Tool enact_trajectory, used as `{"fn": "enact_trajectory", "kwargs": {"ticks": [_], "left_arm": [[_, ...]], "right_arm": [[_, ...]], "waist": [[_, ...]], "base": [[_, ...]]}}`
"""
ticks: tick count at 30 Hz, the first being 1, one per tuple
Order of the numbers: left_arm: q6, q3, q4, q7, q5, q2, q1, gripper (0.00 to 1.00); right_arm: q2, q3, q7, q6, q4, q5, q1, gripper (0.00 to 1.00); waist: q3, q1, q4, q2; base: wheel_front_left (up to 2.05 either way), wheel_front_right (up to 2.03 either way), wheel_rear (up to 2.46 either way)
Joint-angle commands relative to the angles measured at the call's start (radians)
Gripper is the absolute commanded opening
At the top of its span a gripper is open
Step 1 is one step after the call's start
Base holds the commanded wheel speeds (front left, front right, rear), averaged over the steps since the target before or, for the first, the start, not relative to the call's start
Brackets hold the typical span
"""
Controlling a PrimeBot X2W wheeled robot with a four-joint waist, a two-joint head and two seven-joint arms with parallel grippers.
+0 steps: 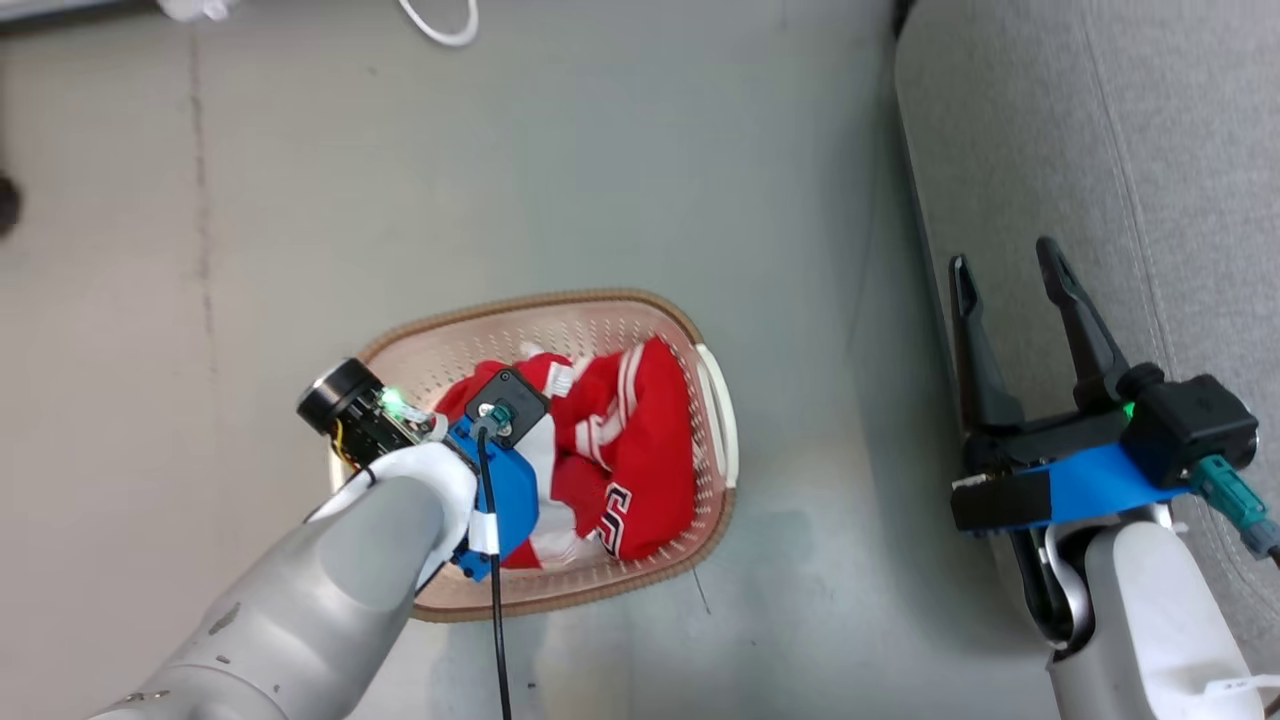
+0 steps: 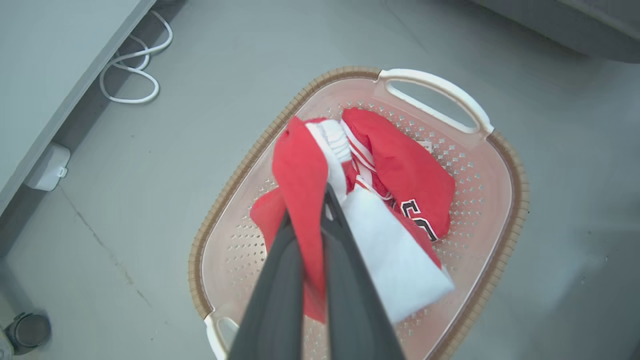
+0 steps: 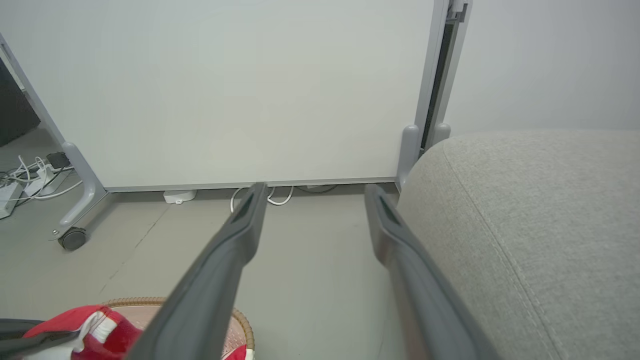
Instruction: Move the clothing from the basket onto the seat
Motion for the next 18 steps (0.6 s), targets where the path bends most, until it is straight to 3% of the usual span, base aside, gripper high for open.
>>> {"fn": "enact_trajectory", "kwargs": {"ticks": [1, 18], "left_arm": [[-0.001, 0.0, -0.001, -0.017, -0.01, -0.008, 0.01, 0.0], [-0.001, 0.076, -0.07, -0.121, -0.16, -0.03, -0.03, 0.0]], "right_arm": [[-0.003, -0.006, -0.003, 0.0, 0.004, -0.006, 0.018, 1.0], [-0.003, -0.007, -0.003, 0.0, 0.038, 0.001, 0.106, 1.0]], "waist": [[-0.061, 0.0001, 0.043, 0.0], [-0.239, 0.0001, 0.072, 0.0]], "base": [[0.0, 0.0, 0.0], [0.0, 0.0, 0.0]]}}
